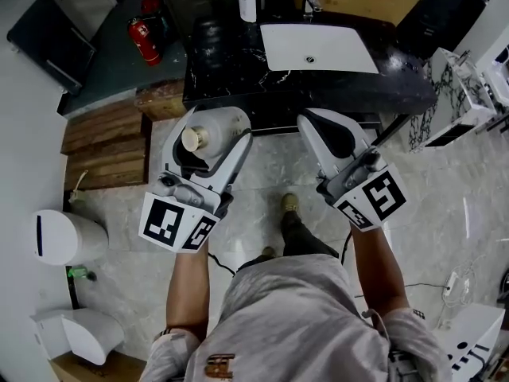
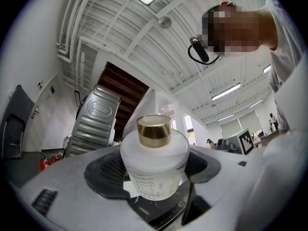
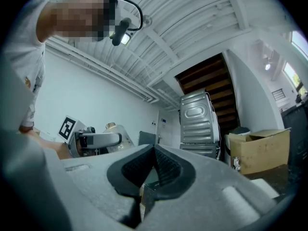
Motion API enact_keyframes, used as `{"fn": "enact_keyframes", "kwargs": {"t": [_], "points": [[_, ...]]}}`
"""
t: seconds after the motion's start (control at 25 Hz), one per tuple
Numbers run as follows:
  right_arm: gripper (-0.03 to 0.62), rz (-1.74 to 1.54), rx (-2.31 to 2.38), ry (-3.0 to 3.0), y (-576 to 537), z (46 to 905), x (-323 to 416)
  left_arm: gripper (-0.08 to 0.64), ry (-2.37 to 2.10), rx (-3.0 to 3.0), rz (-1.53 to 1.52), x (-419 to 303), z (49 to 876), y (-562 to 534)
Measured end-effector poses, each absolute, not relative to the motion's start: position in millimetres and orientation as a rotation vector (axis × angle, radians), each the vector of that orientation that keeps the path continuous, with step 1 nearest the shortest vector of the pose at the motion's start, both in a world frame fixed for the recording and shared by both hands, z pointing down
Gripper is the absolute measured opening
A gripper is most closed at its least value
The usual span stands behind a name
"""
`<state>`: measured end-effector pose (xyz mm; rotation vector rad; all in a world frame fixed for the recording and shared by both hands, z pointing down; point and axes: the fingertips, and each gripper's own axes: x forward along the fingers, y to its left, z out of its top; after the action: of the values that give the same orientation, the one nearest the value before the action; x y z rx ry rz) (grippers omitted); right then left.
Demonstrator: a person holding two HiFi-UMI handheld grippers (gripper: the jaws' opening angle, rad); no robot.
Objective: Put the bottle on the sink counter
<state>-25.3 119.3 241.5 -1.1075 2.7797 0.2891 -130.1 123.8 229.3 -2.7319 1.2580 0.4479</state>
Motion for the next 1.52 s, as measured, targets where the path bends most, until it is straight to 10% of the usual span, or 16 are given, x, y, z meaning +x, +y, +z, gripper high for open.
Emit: {"fn": "enact_keyframes", "kwargs": {"t": [1.52], "points": [[0.001, 0.205, -0.941, 2.867, -198, 265, 11, 0.328, 1.471, -2.694, 0.171, -94, 267, -205]]}}
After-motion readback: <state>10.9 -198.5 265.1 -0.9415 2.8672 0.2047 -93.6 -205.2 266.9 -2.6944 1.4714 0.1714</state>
